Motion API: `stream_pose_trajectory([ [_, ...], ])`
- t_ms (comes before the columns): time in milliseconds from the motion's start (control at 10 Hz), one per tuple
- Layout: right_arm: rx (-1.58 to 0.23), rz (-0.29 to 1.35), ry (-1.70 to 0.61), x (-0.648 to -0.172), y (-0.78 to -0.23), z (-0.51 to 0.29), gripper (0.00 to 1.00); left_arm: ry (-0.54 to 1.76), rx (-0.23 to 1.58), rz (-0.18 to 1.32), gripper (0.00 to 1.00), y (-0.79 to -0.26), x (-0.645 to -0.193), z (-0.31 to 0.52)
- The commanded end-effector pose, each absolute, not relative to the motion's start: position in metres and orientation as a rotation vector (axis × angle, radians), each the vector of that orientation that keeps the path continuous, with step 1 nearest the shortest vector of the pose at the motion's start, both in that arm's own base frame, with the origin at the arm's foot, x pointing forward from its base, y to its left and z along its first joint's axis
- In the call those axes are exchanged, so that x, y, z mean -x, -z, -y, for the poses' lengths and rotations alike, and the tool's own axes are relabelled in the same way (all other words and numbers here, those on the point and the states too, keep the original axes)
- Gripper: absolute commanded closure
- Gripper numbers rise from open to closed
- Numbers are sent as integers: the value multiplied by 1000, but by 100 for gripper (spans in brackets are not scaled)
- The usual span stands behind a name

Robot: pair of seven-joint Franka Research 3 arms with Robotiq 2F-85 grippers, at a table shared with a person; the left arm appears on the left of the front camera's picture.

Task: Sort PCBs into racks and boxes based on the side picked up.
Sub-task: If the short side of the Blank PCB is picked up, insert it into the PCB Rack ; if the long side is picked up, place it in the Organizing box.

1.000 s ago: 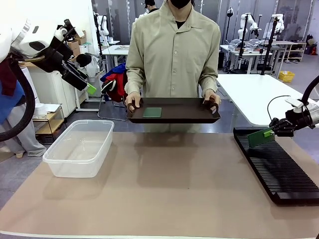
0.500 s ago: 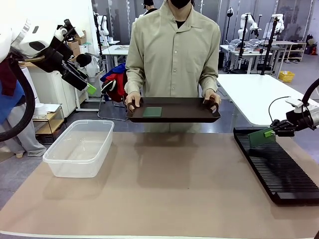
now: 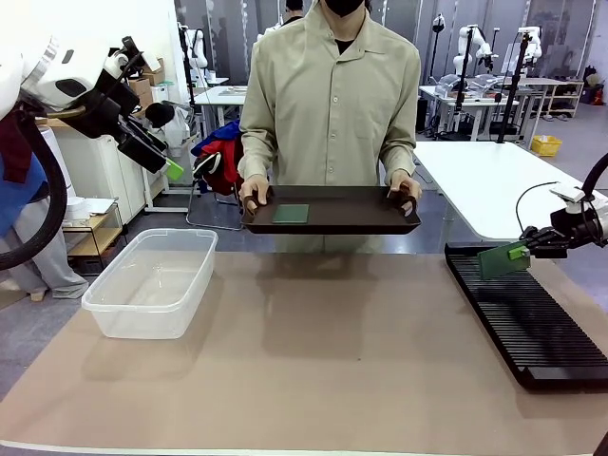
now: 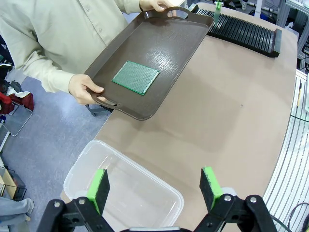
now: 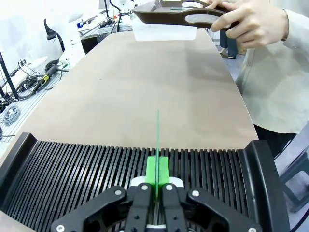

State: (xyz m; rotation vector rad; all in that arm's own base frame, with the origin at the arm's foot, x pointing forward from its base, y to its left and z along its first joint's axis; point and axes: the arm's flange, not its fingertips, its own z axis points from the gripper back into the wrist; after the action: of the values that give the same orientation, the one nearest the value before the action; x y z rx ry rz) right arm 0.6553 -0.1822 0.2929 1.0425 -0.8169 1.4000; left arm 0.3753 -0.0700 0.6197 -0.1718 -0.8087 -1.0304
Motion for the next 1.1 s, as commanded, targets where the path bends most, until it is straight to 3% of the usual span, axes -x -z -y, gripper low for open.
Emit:
stream_pose_trajectory([
  [0,-1074,810,-1376,-663,-294,182,98,1048,173,800,0,-619,-375,68],
  [1000,-1046,833,-1422,-665,-280,180,98,1048,173,800,0,-619,-375,68],
])
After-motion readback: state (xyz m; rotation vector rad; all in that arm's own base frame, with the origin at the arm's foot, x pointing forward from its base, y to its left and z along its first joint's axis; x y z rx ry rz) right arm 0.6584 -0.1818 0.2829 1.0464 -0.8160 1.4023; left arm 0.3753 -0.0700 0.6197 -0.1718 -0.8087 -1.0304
